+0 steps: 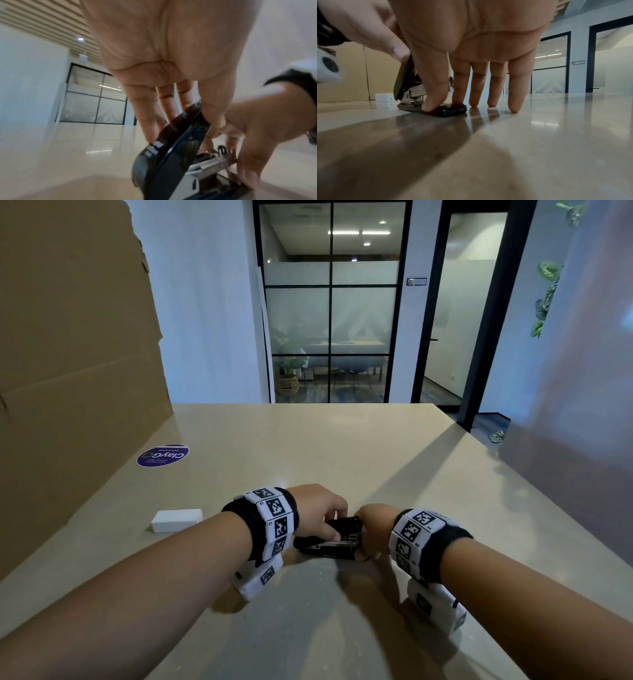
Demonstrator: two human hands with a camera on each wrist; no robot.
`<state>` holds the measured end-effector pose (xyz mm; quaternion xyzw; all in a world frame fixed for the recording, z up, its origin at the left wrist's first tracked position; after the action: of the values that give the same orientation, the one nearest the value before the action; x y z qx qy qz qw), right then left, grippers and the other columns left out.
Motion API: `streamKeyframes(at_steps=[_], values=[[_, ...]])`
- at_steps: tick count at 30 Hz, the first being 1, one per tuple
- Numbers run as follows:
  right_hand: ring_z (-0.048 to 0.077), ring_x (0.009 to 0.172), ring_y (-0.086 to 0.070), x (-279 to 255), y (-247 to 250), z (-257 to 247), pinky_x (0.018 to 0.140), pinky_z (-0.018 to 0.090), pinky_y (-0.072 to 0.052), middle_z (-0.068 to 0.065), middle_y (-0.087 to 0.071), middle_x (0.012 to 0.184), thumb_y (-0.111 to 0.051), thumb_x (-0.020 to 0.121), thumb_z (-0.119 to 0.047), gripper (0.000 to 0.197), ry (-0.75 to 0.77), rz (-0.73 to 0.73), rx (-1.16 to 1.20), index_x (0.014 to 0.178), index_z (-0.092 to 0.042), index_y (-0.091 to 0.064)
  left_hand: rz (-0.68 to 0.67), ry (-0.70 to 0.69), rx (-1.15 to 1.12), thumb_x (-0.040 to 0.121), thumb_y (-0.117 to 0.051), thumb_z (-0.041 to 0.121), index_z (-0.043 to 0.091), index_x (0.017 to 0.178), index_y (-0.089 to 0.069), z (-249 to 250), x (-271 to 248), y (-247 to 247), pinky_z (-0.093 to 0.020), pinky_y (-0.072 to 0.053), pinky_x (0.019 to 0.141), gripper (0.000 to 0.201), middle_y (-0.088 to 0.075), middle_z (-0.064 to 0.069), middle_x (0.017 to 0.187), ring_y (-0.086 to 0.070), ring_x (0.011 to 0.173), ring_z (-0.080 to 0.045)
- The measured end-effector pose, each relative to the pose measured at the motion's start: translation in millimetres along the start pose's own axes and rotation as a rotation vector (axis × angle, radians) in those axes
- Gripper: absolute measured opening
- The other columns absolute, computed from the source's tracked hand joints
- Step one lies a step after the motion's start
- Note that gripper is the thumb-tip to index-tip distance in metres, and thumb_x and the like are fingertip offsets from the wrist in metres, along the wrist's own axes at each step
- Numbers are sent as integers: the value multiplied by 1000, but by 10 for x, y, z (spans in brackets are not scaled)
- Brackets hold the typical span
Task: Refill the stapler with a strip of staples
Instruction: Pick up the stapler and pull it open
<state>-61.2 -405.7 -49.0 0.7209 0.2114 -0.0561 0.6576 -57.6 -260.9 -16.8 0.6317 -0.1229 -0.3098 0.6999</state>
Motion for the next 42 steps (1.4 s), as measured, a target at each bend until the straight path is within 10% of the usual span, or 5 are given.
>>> streamKeyframes(at_steps=[9, 19, 25, 42], values=[[20, 73, -59, 5, -1, 19, 72, 28, -50, 0, -63, 74, -75, 74, -25, 27, 35, 37, -15, 97, -14, -67, 164, 83, -272, 78, -73, 28, 29, 78, -51, -329, -270, 125, -37, -50, 79, 23, -59, 8, 83, -59, 80, -17], [20, 74, -56, -17, 7, 12, 70, 25, -42, -9, -51, 60, -74, 74, -26, 17, 43, 41, -47, 82, -23, -58, 64, 230, -67, 73, -76, 28, 21, 85, -63, -616, -485, 329, -27, -42, 63, 18, -60, 8, 74, -53, 69, -12], [21, 77, -61, -65, 13, 1, 71, 27, -46, 0, -62, 82, -73, 76, -25, 27, 23, 28, -17, 100, -15, -66, -26, 318, -6, 73, -78, 31, 19, 92, -68, -819, -595, 124, -21, -38, 57, 24, -58, 10, 75, -51, 67, -8], [21, 79, -61, -92, 22, -10, 81, 31, -52, 8, -73, 103, -72, 77, -25, 29, 21, 25, -30, 103, -14, -66, -106, 353, 10, 77, -75, 33, 17, 106, -65, -895, -578, -175, -29, -48, 79, 35, -60, 6, 93, -56, 85, -14]])
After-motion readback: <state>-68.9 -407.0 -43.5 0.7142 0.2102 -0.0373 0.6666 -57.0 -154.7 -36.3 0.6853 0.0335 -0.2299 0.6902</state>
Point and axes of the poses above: each hand's wrist, its own x-axis towards the middle knuckle, its own y-axis out of the back of the hand, z = x × y, the point moved 1 cm from there along x, towards the middle knuckle
